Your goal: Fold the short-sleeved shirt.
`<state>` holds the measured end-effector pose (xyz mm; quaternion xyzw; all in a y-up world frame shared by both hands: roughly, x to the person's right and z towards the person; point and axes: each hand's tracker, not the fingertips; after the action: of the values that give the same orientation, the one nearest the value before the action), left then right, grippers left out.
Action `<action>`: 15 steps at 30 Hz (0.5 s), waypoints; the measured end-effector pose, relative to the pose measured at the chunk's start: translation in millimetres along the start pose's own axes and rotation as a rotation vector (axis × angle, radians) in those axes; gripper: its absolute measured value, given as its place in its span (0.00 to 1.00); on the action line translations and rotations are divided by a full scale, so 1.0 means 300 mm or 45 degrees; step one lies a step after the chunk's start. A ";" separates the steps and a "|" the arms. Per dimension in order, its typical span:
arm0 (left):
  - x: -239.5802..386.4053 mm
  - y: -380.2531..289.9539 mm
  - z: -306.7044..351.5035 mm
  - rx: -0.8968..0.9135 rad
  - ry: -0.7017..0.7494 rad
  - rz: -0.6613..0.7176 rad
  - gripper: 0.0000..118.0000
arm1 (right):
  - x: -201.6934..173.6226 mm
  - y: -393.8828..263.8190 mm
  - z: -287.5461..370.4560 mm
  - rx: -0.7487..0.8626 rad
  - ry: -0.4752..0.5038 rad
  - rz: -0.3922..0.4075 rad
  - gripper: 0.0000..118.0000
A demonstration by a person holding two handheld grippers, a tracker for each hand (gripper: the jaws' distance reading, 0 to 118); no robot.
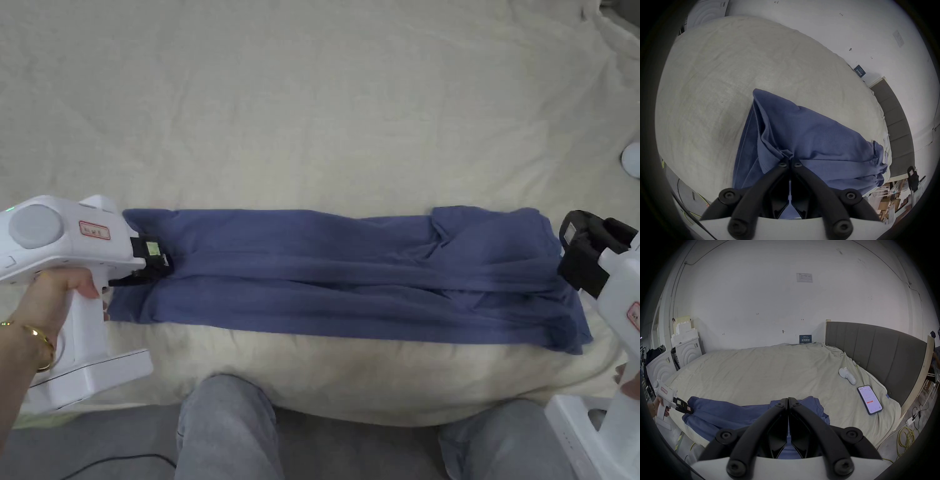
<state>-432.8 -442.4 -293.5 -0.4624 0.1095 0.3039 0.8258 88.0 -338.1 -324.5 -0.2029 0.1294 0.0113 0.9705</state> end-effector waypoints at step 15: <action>0.005 0.060 0.079 -0.022 0.147 -0.217 0.89 | 0.024 0.000 0.020 0.026 0.010 -0.044 0.00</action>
<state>-444.8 -415.1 -293.7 -0.4939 0.1145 0.2063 0.8369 96.3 -336.0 -321.0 -0.1951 0.1297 -0.0075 0.9721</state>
